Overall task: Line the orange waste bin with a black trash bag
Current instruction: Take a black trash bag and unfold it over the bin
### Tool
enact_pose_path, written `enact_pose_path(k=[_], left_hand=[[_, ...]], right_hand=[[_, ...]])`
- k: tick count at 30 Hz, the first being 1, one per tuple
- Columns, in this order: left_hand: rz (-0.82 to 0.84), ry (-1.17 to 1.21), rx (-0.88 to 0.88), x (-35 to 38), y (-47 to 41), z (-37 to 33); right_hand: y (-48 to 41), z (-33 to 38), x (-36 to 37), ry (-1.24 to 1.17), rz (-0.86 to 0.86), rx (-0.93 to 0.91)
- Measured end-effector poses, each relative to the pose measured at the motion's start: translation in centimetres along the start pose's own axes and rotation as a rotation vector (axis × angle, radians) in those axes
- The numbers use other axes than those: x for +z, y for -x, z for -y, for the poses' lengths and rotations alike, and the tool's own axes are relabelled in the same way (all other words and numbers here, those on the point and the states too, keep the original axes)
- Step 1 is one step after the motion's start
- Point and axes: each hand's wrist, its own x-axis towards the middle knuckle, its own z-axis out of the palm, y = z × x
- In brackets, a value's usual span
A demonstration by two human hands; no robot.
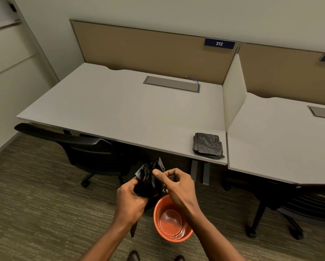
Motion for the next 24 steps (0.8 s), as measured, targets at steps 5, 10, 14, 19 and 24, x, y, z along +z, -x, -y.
enact_pose_path(k=[5, 10, 14, 19, 24], left_hand=[[0.083, -0.006, -0.039, 0.4, 0.7, -0.2], [0.136, 0.147, -0.254, 0.1, 1.4, -1.4], [0.104, 0.170, -0.383, 0.3, 1.1, -1.7], [0.030, 0.134, -0.324, 0.4, 0.8, -1.5], [0.017, 0.131, -0.308, 0.6, 0.7, -2.3]], right_hand=[[-0.1, -0.7, 0.2, 0.059, 0.029, 0.094], [0.3, -1.5, -1.0, -0.069, 0.096, 0.062], [0.9, -2.0, -1.4, -0.055, 0.182, 0.000], [1.2, -2.3, -2.0, -0.049, 0.191, -0.008], [1.1, -2.2, -3.0, -0.073, 0.216, 0.003]])
